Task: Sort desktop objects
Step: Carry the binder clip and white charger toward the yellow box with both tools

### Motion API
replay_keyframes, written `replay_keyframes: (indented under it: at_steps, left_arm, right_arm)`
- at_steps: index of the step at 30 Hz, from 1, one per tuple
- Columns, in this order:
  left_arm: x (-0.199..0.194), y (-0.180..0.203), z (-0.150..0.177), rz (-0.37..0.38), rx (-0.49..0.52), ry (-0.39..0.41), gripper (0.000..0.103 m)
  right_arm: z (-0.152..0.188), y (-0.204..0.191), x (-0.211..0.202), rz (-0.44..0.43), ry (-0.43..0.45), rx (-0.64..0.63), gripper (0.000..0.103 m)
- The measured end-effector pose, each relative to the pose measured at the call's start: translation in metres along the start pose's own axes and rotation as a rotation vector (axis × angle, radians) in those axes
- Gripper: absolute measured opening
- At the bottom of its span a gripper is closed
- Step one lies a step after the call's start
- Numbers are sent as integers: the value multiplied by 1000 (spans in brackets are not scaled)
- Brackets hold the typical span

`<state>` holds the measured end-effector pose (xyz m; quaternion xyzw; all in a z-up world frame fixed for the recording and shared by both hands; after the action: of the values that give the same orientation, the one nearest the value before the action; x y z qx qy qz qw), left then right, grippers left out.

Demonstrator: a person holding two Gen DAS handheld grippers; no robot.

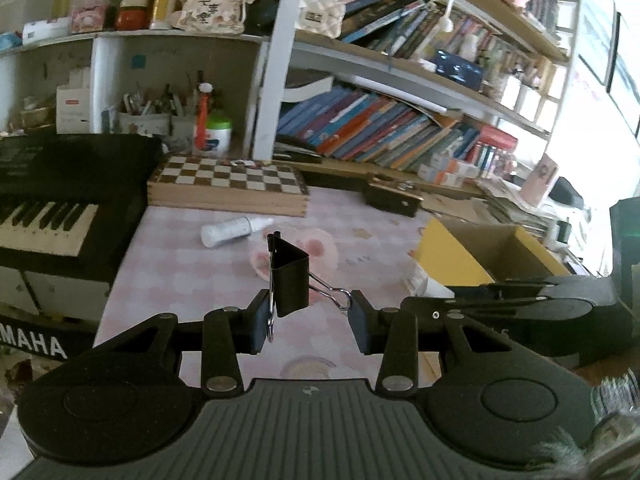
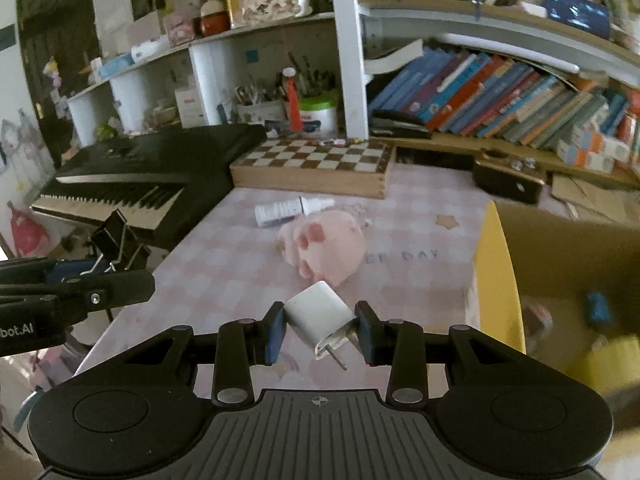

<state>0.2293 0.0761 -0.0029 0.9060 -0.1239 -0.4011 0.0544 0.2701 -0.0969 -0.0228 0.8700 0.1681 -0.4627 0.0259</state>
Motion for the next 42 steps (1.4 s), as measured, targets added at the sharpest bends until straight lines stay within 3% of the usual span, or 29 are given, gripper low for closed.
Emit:
replay_keyframes:
  at_steps: [27,42]
  left_arm:
    - [-82,40,107,154,138,-68,38]
    - [-82,80,127,264,271,-121,38]
  right_arm:
    - [139,-40,-81,82,-23,143,37]
    - [188,-26,-112,164,-18,290,37]
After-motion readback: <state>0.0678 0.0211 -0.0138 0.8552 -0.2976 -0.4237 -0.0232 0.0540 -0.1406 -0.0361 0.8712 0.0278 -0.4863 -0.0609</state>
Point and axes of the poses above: each gripper's, at about its wrist camera, not at the fingertips, and x roughly the way its jaws point, y to its right, z to its underside, the point moved 3 cm from there along x, roughly the way its jaws point, and after that the axes turned 15 degrees about -y, right-handed, at the moved point
